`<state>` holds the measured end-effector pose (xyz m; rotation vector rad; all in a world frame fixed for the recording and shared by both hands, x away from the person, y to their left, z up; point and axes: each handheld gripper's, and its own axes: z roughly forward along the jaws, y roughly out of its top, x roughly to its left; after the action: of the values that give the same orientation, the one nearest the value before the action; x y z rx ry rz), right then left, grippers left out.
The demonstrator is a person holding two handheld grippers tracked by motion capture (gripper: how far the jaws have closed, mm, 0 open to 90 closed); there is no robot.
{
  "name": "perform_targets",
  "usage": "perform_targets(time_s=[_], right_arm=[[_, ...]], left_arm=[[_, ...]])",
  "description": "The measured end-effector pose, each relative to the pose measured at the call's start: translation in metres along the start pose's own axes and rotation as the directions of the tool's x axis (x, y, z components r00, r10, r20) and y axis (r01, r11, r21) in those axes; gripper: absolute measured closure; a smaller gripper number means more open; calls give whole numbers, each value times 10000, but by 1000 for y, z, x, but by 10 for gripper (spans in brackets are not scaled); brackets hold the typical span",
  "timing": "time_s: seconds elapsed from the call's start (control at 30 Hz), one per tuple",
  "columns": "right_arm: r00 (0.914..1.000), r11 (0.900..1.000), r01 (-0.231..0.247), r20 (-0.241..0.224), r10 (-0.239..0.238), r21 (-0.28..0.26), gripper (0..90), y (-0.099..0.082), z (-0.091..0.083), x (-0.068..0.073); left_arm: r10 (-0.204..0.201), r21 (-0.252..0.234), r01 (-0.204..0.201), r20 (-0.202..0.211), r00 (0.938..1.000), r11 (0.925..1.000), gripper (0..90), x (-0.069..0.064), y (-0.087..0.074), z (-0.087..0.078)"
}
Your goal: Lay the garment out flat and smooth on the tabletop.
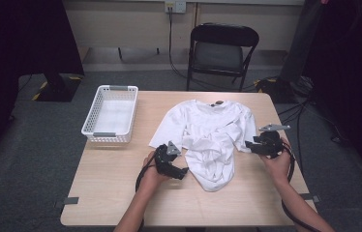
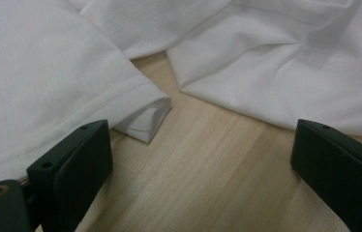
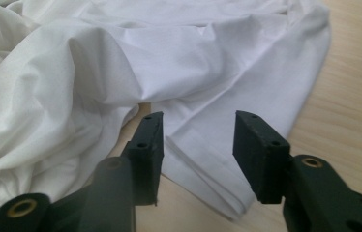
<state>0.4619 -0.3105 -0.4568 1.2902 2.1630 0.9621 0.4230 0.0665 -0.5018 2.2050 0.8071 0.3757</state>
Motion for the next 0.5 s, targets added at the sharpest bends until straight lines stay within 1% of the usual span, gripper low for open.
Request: perform_targets(time_s=[0.03,0.07,0.1,0.13,0.2,0.23,0.3,0.37,0.4,0.43,0.47,0.5], right_arm=[[9999,10000,-26,-141,27,31,551,1,4,0],[10000,9999,-28,-82,29,118,548,2,8,0],[10000,9998,-12,-36,12,209,563,2,12,1],[9999,9996,34,-122,-31,270,572,2,16,3],[9996,9988,207,196,-216,454,544,1,24,8],[9989,9982,273,371,-293,535,551,0,27,9],[9986,9977,270,426,-297,628,554,0,33,9],[9988,9970,187,435,-220,746,560,0,37,8],[9986,9964,93,519,-137,843,562,0,39,7],[9985,9959,31,546,-81,902,585,0,42,6],[9991,9964,-26,418,-9,852,615,0,43,5],[9992,9965,-97,396,64,833,655,0,43,4]], left_arm=[[7,1,-7,2,10000,10000,70,0,0,0],[6,2,-6,4,10000,10000,70,0,0,0],[7,-1,-7,5,10000,10000,69,0,0,0],[8,0,-8,6,10000,10000,69,0,0,0],[8,1,-8,4,10000,10000,69,0,0,0],[-4,0,4,11,10000,10000,69,0,0,0],[-4,-1,4,10,10000,10000,69,0,0,0],[-3,-1,3,8,10000,10000,69,0,0,0],[-2,-3,2,9,10000,10000,69,0,0,0],[-4,-1,4,10,10000,10000,69,0,0,0],[-4,-2,4,11,10000,10000,69,0,0,0],[7,0,-7,6,10000,10000,69,0,0,0]])
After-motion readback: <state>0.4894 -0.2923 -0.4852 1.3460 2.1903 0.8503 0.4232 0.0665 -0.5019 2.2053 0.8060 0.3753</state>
